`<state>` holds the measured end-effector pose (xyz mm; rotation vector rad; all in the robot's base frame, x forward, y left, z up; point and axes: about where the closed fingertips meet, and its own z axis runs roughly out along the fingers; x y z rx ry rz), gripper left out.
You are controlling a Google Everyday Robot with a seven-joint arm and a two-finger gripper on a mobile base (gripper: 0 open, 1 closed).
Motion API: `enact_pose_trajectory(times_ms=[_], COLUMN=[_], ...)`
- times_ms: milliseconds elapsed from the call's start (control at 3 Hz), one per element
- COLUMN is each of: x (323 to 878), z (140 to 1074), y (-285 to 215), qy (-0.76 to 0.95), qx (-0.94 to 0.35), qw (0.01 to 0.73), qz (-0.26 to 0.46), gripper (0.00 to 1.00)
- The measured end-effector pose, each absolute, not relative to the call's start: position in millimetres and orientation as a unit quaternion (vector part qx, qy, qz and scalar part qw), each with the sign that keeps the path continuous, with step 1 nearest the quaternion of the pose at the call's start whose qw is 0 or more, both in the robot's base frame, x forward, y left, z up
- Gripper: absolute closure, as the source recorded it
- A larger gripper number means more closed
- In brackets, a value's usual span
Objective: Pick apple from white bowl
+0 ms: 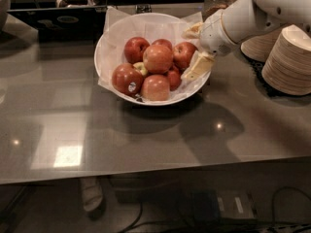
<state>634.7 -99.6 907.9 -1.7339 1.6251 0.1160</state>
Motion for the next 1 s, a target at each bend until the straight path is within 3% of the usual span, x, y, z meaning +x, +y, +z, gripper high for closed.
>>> enact_pose_trajectory(times_ms=[333, 667, 1000], x=[637.3, 638.6, 639.9], z=[904.7, 903.1, 901.3], y=[-98.7, -98.1, -97.3], qy=[0.635, 0.635, 0.636], qx=[-0.676, -0.675, -0.674], qw=[0.371, 0.371, 0.372], qz=[0.049, 0.050, 0.052], gripper=[0.25, 0.42, 0.66])
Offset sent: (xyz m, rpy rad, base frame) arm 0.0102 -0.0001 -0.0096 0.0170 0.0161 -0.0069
